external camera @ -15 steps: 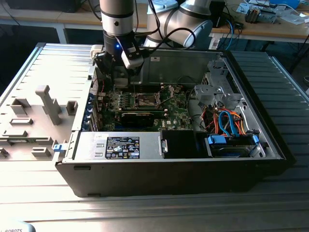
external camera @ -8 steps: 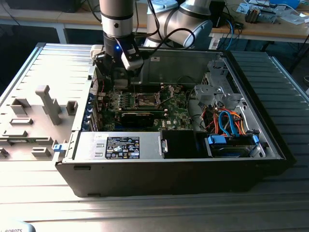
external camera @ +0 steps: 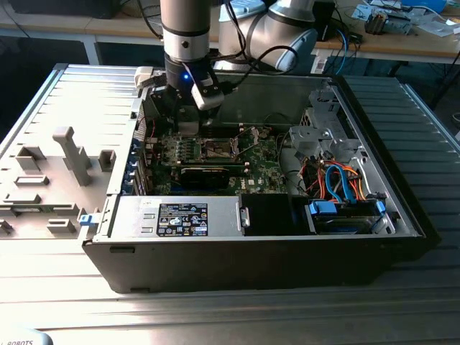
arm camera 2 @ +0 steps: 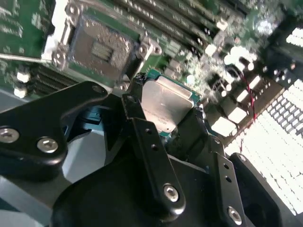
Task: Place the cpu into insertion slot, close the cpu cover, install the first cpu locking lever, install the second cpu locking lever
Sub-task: 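Place the cpu into insertion slot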
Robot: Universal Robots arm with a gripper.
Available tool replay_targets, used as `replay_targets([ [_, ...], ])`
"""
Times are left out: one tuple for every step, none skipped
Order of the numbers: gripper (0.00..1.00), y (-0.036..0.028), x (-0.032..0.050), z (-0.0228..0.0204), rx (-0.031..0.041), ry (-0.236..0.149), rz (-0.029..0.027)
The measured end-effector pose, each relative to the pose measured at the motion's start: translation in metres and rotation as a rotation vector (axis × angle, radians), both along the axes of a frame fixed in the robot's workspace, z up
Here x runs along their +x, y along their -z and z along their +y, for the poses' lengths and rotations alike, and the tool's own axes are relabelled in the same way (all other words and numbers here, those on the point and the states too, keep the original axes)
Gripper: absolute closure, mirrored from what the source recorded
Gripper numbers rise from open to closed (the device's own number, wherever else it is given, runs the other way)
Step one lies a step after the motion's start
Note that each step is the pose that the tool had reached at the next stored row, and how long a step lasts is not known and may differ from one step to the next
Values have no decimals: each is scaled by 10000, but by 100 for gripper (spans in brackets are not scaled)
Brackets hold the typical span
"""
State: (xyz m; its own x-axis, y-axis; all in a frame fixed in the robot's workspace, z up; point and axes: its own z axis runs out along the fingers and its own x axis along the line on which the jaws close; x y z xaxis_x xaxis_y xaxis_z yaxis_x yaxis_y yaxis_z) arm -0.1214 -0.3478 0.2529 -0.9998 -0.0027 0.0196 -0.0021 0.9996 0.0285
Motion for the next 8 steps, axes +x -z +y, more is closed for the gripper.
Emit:
replay_targets([
  [46, 18, 47, -13, 0, 0, 4],
  [46, 33, 93, -15, -3, -1, 14],
  [46, 69, 178, -14, 1, -1, 25],
  [46, 88, 226, -15, -1, -2, 34],
  [46, 108, 277, -15, -2, 0, 47],
  [46, 145, 360, -15, -1, -2, 69],
  [46, 172, 426, -12, 0, 0, 87],
  [46, 189, 472, -9, -2, -1, 103],
])
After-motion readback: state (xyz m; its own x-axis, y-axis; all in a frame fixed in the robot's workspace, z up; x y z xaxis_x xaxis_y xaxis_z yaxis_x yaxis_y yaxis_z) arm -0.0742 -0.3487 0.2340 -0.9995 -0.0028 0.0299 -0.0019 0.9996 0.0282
